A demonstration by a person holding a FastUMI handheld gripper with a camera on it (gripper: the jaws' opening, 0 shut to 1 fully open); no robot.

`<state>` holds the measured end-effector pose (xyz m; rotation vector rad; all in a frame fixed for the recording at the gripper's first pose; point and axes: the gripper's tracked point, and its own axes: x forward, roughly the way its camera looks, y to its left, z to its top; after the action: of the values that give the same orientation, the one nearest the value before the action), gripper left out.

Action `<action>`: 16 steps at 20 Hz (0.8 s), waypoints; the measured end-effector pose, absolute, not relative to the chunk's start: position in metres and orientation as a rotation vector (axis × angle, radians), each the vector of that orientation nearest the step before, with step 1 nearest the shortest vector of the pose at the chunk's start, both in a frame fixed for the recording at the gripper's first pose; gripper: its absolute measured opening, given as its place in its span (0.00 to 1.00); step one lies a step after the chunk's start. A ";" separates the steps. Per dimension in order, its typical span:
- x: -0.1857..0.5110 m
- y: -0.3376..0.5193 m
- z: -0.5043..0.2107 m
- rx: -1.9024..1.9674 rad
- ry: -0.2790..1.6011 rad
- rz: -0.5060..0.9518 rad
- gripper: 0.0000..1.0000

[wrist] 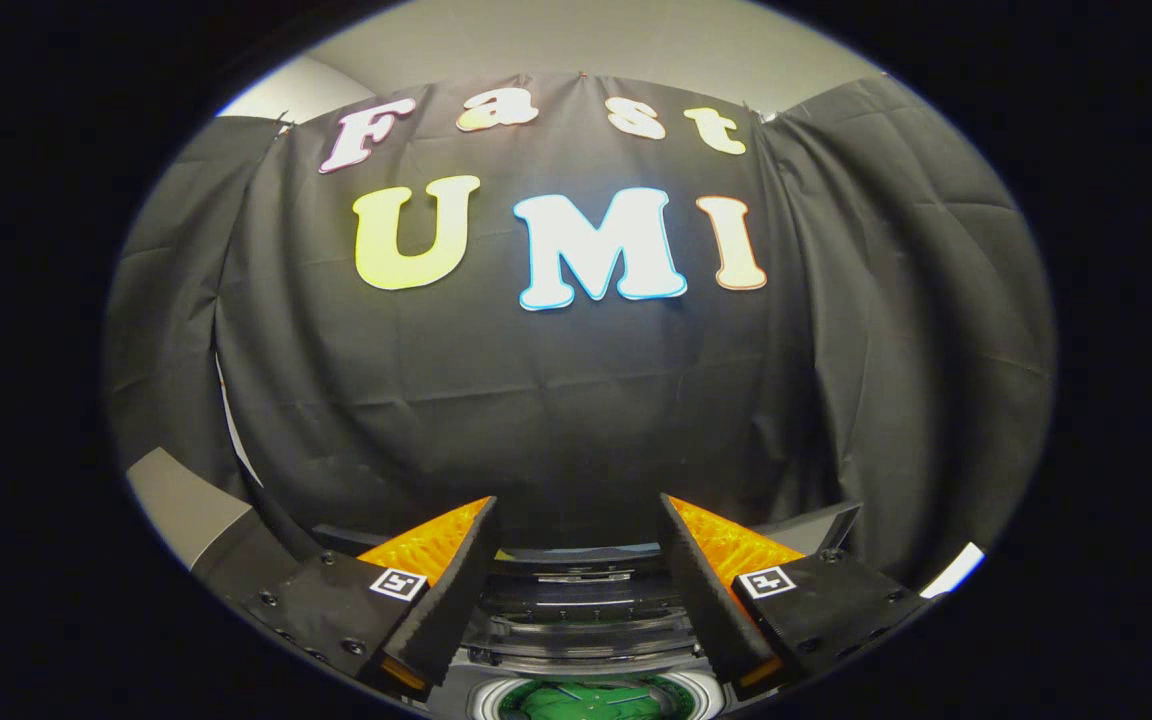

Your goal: Put the clothes into the washing machine and then close the washing machine lid.

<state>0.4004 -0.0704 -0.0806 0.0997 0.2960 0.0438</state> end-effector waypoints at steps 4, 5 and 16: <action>0.393 -0.070 -0.084 0.074 0.309 0.060 0.99; 0.389 -0.071 -0.087 0.078 0.314 0.064 0.99; 0.341 -0.073 -0.083 0.072 0.296 0.087 0.98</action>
<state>0.3406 -0.0728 -0.0832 0.0722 0.2958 0.0866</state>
